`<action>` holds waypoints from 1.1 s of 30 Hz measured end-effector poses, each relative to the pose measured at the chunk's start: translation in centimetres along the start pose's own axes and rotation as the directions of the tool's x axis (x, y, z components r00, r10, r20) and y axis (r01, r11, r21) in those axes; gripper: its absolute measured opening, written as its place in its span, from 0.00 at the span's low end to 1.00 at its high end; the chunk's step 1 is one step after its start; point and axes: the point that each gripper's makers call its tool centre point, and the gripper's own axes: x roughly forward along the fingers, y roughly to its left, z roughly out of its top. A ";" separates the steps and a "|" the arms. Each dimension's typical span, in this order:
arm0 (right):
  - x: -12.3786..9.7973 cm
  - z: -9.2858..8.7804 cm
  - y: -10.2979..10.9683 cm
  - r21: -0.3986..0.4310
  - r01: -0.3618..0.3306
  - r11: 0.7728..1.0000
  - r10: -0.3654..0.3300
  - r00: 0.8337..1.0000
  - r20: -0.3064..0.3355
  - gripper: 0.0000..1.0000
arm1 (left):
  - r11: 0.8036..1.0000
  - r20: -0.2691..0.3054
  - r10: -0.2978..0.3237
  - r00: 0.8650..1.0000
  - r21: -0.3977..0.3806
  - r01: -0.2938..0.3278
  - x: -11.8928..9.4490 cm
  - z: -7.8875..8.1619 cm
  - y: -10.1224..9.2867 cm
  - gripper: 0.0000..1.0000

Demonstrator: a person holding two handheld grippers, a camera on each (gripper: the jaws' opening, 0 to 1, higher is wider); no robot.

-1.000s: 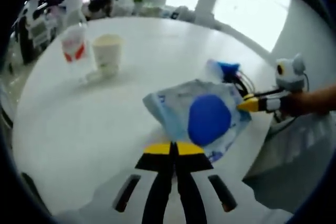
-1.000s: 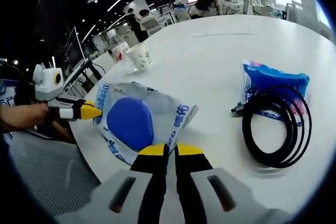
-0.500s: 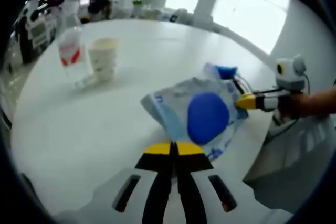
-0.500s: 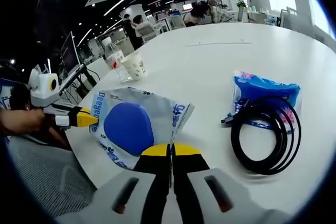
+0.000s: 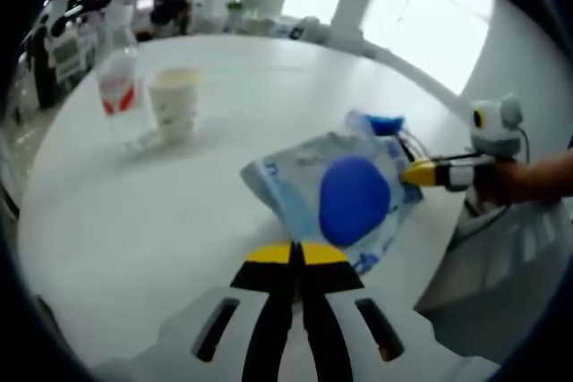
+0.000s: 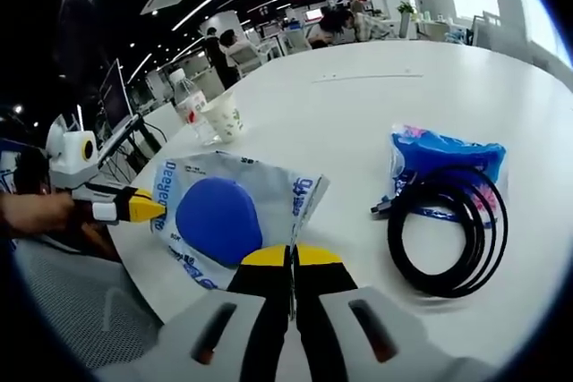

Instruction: Arrange the tabletop items into an orderly group along one side of the table until the central work area is clear of visible clutter.

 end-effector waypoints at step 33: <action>-0.2 -0.1 -0.3 0.019 0.012 1.000 -0.012 1.000 -0.009 0.00 | 1.000 -0.006 0.005 1.000 0.013 -0.005 0.2 -0.1 -0.4 0.00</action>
